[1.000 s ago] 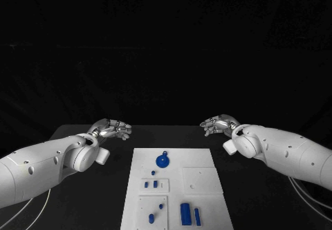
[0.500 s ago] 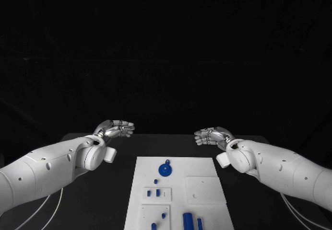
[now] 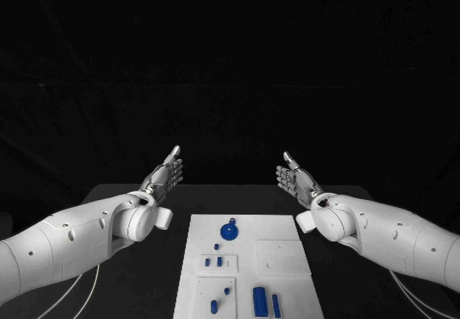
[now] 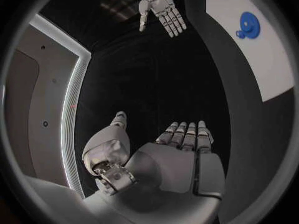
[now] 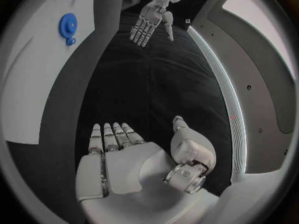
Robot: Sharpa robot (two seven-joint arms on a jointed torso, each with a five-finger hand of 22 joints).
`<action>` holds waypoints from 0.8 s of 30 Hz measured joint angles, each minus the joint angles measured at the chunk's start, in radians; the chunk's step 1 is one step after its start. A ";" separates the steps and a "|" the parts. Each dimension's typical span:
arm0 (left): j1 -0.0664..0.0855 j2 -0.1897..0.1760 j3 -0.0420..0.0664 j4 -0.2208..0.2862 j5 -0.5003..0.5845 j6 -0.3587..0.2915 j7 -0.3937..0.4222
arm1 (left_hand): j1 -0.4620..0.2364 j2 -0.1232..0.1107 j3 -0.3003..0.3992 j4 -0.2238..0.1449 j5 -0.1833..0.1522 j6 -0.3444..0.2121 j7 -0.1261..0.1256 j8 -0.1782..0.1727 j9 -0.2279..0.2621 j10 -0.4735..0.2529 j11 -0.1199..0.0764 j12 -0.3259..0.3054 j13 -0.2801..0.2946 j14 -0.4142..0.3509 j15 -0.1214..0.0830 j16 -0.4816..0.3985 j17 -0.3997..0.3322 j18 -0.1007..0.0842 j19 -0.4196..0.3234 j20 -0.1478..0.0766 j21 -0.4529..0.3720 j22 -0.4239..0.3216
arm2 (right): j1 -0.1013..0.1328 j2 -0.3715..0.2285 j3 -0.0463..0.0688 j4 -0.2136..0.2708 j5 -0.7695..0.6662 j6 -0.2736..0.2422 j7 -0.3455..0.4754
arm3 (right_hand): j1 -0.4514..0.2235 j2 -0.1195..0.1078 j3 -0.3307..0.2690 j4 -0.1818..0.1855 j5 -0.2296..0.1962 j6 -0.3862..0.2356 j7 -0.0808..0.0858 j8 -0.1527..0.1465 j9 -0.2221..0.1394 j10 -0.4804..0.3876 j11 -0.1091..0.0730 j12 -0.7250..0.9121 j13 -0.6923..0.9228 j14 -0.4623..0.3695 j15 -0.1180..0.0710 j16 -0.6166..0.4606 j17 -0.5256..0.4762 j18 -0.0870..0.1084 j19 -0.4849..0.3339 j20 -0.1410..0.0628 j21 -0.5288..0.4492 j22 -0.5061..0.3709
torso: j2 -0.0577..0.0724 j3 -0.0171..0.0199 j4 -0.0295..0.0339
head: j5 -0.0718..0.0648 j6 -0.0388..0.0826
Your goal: Assemble the parts on the task board
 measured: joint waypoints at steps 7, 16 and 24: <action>-0.091 -0.045 0.047 0.209 0.032 -0.162 0.067 | -0.122 0.009 -0.038 0.016 0.000 -0.052 -0.010 -0.013 -0.038 -0.065 -0.011 -0.005 -0.010 -0.050 -0.012 -0.019 -0.032 0.000 -0.034 -0.006 -0.025 -0.167 | -0.044 -0.070 0.019 0.219 0.056 -0.163 0.067 | -0.083 0.003 -0.048 0.026 -0.025 -0.072 -0.015 -0.018 -0.050 -0.085 -0.014 -0.015 -0.017 -0.078 -0.014 -0.016 -0.055 -0.022 -0.063 -0.020 -0.009 -0.091 | -0.044 0.0093 -0.0088 | 0.006 -0.031; -0.155 -0.079 0.078 0.357 0.077 -0.355 0.150 | -0.176 0.013 -0.056 0.021 -0.004 -0.074 -0.014 -0.020 -0.054 -0.094 -0.014 -0.005 -0.014 -0.072 -0.016 -0.027 -0.046 0.000 -0.053 -0.007 -0.038 -0.247 | -0.090 -0.139 0.036 0.444 0.142 -0.399 0.168 | -0.086 0.004 -0.050 0.028 -0.025 -0.077 -0.016 -0.019 -0.055 -0.091 -0.015 -0.017 -0.019 -0.083 -0.015 -0.017 -0.061 -0.023 -0.065 -0.023 -0.009 -0.101 | -0.061 0.0129 -0.0127 | 0.007 -0.038; -0.160 -0.082 0.081 0.368 0.097 -0.421 0.182 | -0.176 0.013 -0.056 0.021 -0.004 -0.074 -0.014 -0.020 -0.055 -0.094 -0.014 -0.005 -0.014 -0.072 -0.015 -0.027 -0.046 0.000 -0.053 -0.007 -0.038 -0.247 | -0.100 -0.156 0.040 0.500 0.187 -0.515 0.218 | -0.086 0.004 -0.050 0.028 -0.025 -0.077 -0.016 -0.019 -0.055 -0.091 -0.015 -0.017 -0.019 -0.083 -0.015 -0.017 -0.061 -0.023 -0.065 -0.022 -0.009 -0.101 | -0.063 0.0133 -0.0129 | 0.008 -0.038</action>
